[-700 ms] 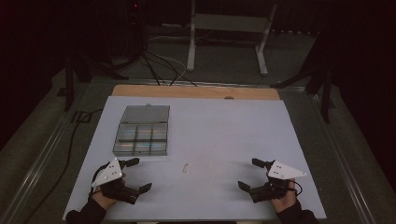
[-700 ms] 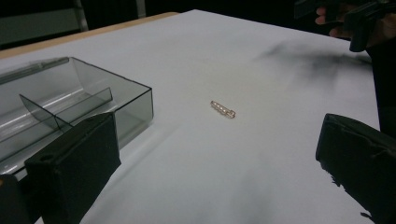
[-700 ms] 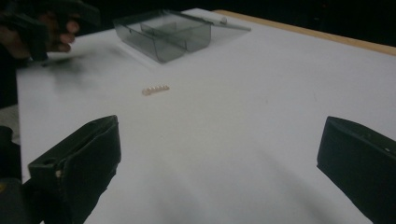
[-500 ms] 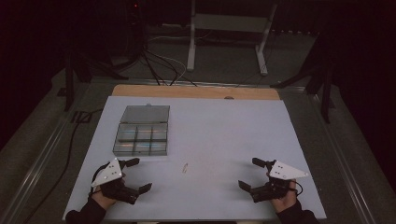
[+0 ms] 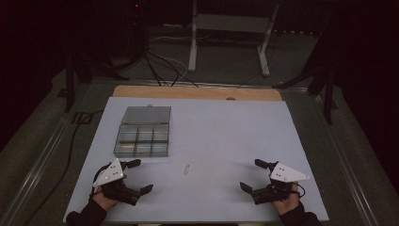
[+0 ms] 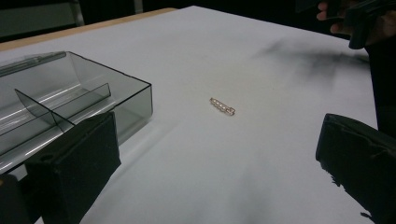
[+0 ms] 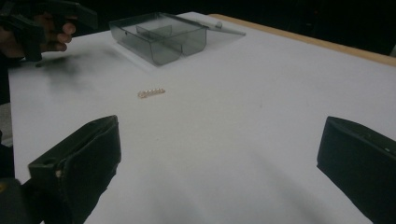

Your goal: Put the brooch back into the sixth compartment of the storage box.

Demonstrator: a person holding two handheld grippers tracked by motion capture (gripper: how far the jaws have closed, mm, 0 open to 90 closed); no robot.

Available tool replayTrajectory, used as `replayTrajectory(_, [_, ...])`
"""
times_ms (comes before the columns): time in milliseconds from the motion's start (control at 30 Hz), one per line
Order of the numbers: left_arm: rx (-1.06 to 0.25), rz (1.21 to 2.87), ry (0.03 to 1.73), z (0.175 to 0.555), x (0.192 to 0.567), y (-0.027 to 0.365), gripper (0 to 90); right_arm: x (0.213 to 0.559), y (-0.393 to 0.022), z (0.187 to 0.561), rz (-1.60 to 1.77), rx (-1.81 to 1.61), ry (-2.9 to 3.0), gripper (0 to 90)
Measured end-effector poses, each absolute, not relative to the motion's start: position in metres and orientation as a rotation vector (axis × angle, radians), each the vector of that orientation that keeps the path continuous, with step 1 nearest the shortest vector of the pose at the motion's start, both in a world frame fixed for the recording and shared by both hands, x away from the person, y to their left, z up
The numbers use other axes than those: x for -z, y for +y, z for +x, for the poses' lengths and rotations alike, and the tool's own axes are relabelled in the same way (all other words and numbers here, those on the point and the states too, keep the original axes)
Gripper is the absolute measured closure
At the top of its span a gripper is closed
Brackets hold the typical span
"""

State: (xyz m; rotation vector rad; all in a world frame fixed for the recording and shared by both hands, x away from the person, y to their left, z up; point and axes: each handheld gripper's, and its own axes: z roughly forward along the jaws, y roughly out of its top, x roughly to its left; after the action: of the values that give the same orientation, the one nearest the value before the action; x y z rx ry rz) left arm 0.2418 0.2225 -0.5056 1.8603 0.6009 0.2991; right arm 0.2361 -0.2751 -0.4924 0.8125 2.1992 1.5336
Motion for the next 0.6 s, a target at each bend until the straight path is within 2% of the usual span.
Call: replayTrajectory(600, [-0.285,1.872,0.556,0.244,0.483,0.203,1.4,0.489,-0.277,0.234,0.827,-1.547,2.154,0.0])
